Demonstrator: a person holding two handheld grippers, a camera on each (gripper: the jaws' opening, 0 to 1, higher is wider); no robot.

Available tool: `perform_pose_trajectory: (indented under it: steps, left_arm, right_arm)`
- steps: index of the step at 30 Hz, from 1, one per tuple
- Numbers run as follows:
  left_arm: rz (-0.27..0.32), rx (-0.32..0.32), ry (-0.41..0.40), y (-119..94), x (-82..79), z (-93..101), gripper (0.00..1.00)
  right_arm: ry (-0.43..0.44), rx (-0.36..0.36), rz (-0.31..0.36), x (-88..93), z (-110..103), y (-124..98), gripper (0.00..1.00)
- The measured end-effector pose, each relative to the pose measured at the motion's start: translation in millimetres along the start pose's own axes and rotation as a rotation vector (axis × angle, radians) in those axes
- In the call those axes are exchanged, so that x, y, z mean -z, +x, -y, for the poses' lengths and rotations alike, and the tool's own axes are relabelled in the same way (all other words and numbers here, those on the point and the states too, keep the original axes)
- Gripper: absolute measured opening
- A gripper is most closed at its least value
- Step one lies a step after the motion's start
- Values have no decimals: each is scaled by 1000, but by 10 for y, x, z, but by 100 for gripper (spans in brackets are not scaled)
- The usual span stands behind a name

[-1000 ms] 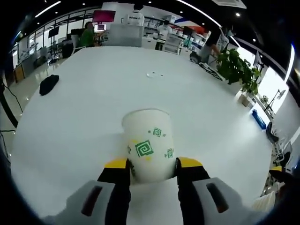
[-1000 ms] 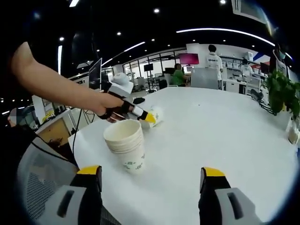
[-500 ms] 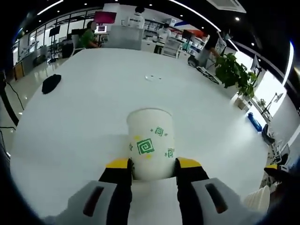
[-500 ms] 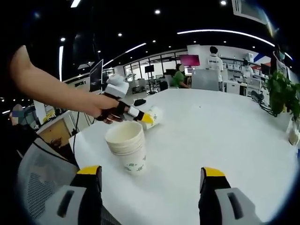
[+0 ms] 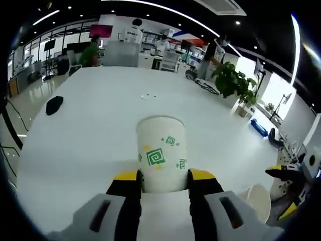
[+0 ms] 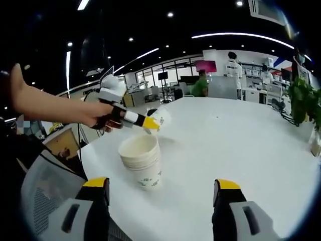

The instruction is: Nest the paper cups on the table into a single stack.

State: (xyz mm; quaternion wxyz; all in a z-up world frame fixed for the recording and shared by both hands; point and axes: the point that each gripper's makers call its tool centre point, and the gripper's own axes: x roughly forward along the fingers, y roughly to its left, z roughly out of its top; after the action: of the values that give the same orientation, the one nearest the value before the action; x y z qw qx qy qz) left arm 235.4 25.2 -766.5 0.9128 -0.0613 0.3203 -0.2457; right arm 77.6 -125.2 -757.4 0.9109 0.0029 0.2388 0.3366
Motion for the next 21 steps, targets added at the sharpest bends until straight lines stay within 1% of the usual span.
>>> perform_pose_trajectory:
  steps: [3,5,9,11,13,15,17,18,19,21]
  left_arm:
    - [13,32,33,-149,1,136,35]
    - [25,49,42,-205,-29,166,35]
    - [56,91,58,-395,-102,324,35]
    - [70,117,78,-476,-120,403,35]
    - [74,139,116,-529,-123,454,35]
    - [97,182,153,-636,-159,631,35]
    - [115,216,175,-711,-172,746,35]
    - [137,241,202,-749,-184,791,35]
    - [145,257,238,-793,-176,858,35]
    - [146,271,288,-838,-149,936,35]
  right_arm:
    - [6,-3,11,-41,-2,-23,84]
    - [28,-5,37,-99,1,-55,82]
    - [71,0,55,-157,44,-98,80]
    - [82,0,62,-188,56,-113,77]
    - [96,-4,66,-231,52,-126,73]
    - [99,-7,76,-281,45,-136,72]
    - [106,-10,95,-366,33,-145,71]
    - [112,-13,109,-423,27,-153,70]
    - [121,-16,120,-461,21,-158,69]
    - [163,-35,150,-570,-13,-174,64]
